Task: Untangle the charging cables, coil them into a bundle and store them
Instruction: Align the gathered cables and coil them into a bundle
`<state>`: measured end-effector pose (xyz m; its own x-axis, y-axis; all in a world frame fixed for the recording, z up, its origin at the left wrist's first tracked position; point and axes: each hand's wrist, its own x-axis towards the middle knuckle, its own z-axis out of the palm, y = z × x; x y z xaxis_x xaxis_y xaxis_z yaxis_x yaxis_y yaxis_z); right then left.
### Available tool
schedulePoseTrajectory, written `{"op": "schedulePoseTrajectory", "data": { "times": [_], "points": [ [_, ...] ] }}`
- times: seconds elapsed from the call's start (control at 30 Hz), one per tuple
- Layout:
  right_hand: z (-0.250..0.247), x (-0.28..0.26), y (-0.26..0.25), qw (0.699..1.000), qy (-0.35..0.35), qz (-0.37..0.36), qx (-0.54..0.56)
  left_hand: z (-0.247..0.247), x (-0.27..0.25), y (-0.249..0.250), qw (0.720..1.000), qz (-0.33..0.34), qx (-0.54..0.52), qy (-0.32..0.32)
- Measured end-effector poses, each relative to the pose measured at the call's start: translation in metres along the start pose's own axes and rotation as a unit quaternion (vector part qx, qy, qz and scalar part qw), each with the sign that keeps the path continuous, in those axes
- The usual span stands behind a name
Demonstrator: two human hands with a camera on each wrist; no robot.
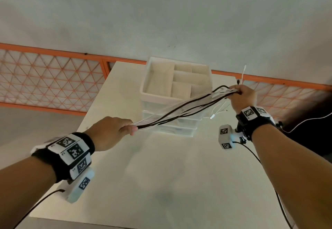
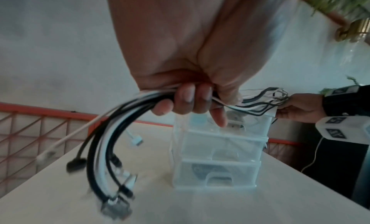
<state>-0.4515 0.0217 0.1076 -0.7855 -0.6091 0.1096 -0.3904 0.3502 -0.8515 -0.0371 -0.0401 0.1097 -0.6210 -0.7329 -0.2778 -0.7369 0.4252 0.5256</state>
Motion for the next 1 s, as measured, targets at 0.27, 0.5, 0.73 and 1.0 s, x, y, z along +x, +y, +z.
{"op": "schedulePoseTrajectory", "data": {
  "times": [0.27, 0.5, 0.73, 1.0],
  "points": [
    [0.034, -0.051, 0.107, 0.946, -0.198, 0.045, -0.254, 0.043, 0.001, -0.013, 0.991, -0.035, 0.127, -0.003],
    [0.013, -0.073, 0.112, 0.875, -0.344, 0.021, -0.34, 0.048, 0.005, 0.0, 0.989, -0.024, 0.142, -0.031],
    [-0.004, -0.098, 0.023, 0.899, -0.322, -0.075, -0.288, 0.033, 0.011, 0.029, 0.993, 0.022, 0.111, -0.038],
    [0.063, -0.198, -0.049, 0.871, -0.362, -0.254, -0.213, 0.036, -0.008, 0.058, 0.99, 0.139, 0.01, 0.021]
  ]
}}
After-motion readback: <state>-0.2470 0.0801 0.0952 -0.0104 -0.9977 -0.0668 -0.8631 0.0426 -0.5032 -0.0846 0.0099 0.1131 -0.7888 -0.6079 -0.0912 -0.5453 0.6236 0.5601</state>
